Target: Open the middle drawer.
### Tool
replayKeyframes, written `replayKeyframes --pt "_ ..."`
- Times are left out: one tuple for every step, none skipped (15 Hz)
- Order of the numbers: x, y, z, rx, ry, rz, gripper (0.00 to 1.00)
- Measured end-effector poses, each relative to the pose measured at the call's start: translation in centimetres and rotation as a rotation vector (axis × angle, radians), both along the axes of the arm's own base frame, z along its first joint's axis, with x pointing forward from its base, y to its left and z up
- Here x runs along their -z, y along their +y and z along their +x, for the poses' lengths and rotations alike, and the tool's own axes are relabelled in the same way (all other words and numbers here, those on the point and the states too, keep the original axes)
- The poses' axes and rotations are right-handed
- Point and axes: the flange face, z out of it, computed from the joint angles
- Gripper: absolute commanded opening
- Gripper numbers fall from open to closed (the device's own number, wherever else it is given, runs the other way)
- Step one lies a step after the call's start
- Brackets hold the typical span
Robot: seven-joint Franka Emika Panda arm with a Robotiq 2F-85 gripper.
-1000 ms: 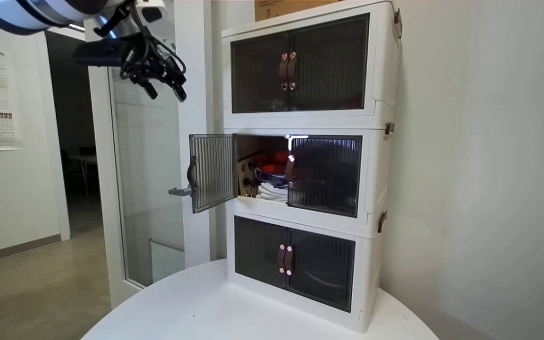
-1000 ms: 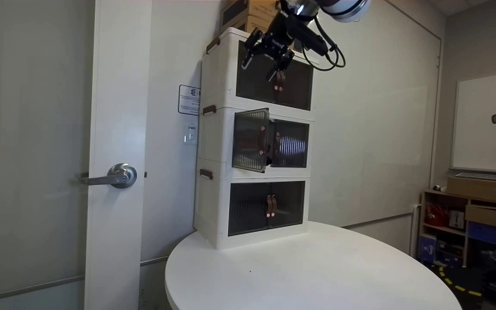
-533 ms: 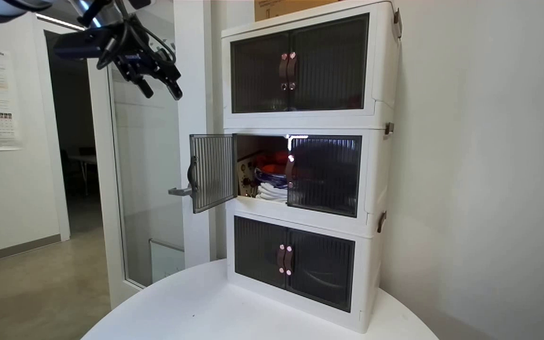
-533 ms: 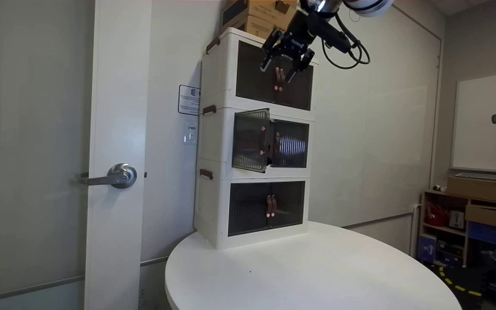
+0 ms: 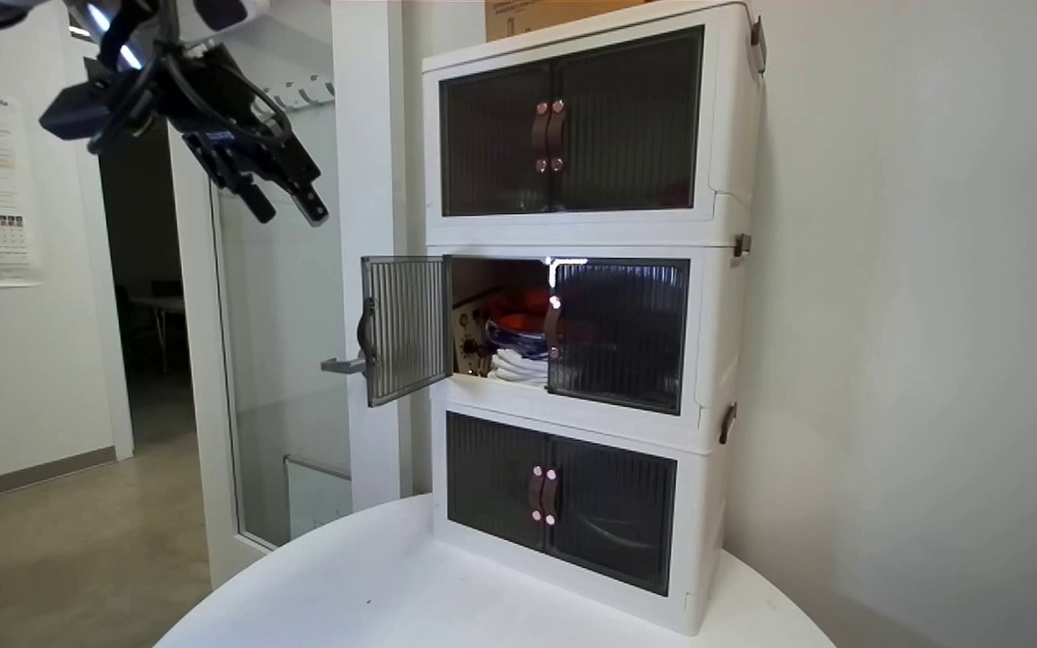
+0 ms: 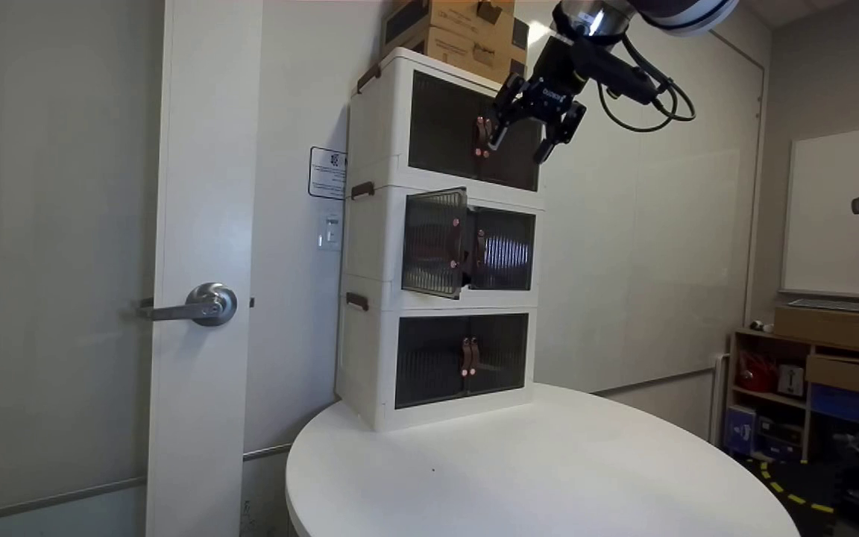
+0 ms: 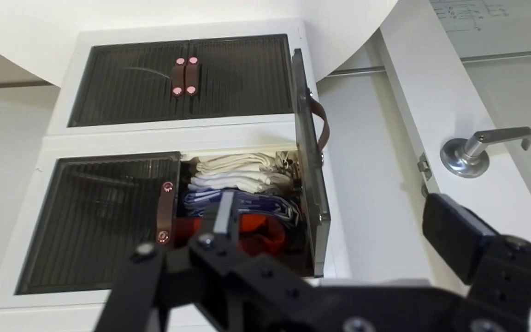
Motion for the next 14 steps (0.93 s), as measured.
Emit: replayKeyframes --pt "0.3 -0.2 -0.5 0.005 0.011 -0.006 1.00" --pt "0.5 -0.4 -0.9 0.011 0.026 -0.010 1.00" --pt "0.8 -0.6 -1.2 0.018 0.040 -0.015 1.00" --pt "1.1 -0.8 -1.4 0.027 0.056 -0.018 1.00" --pt "1.4 -1.1 -1.6 0.037 0.076 -0.020 1.00" --pt "1.7 -1.5 -1.6 0.049 0.102 -0.020 1.00" --pt "2.0 -1.8 -1.7 0.062 0.129 -0.021 1.00" --pt "2.4 -2.2 -1.7 0.075 0.155 -0.022 1.00" --pt "2.7 -2.6 -1.8 0.088 0.182 -0.023 1.00" --pt "3.1 -2.9 -1.8 0.099 0.210 -0.019 1.00" --pt "3.5 -3.1 -1.9 0.109 0.237 -0.017 1.00" --pt "3.9 -3.4 -2.0 0.118 0.263 -0.020 1.00" --pt "4.3 -3.7 -2.0 0.127 0.286 -0.024 1.00" --pt "4.7 -4.0 -2.0 0.137 0.311 -0.028 1.00"
